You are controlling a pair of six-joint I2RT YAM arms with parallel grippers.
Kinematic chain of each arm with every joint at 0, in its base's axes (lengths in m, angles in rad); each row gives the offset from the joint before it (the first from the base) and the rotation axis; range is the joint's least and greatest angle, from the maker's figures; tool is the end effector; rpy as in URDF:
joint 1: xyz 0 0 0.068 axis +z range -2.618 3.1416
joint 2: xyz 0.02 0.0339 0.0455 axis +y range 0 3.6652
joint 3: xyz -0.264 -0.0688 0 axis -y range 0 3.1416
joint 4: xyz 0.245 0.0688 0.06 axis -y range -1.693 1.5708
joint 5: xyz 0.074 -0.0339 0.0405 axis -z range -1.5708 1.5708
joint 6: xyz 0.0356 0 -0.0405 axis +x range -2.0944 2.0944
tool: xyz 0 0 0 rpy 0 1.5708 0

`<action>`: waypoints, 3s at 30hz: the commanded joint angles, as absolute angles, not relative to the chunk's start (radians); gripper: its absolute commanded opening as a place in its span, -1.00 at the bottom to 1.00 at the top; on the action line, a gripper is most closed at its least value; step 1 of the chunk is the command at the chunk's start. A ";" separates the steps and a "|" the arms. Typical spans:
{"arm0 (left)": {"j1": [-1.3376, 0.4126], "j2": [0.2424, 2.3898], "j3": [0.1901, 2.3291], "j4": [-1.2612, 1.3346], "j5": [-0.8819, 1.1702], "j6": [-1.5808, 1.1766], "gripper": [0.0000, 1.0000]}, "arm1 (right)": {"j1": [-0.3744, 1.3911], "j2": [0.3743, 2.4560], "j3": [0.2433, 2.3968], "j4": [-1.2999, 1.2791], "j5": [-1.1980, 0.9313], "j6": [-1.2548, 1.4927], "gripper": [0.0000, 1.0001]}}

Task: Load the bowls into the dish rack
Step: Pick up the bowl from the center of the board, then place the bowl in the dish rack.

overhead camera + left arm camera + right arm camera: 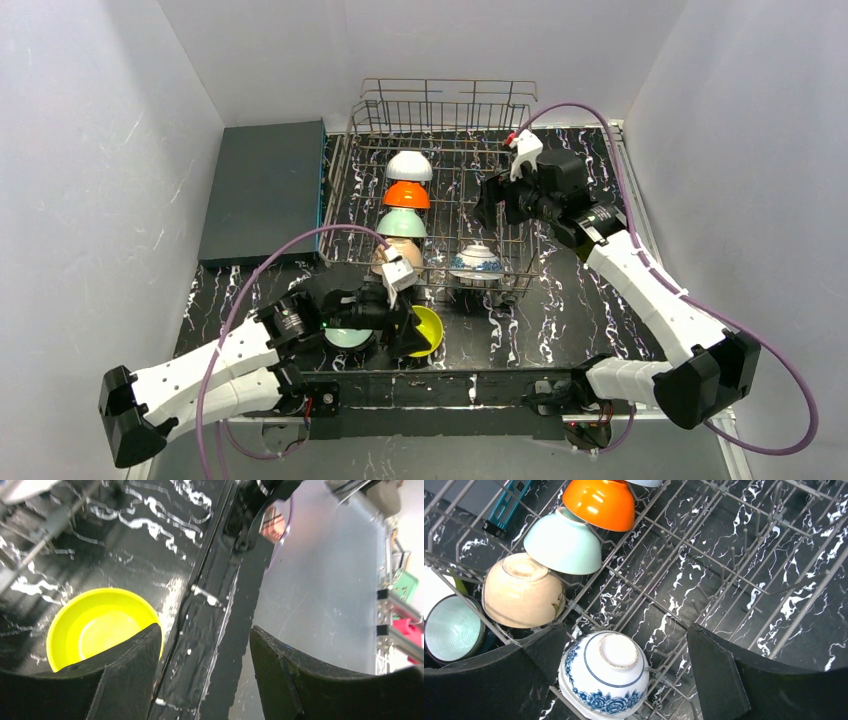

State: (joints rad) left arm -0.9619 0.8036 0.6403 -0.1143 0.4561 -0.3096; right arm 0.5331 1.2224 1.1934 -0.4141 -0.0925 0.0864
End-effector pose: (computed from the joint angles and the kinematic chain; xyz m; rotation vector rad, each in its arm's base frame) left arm 0.0959 -0.1649 0.2939 0.9724 1.7818 -1.2695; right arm 0.2355 0.1428 0.3676 -0.5113 1.9809 0.4843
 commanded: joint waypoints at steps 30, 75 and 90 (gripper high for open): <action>-1.413 1.372 0.794 -0.451 -0.281 -0.016 -0.24 | 0.371 1.241 1.178 -0.360 -0.366 0.300 0.97; -1.432 0.828 0.699 0.145 -0.273 0.234 -1.00 | 0.365 1.201 1.290 -0.354 -0.558 0.415 0.97; -1.358 0.833 0.651 0.332 -0.442 0.405 -1.00 | 0.443 1.192 1.208 -0.238 -0.711 0.559 0.91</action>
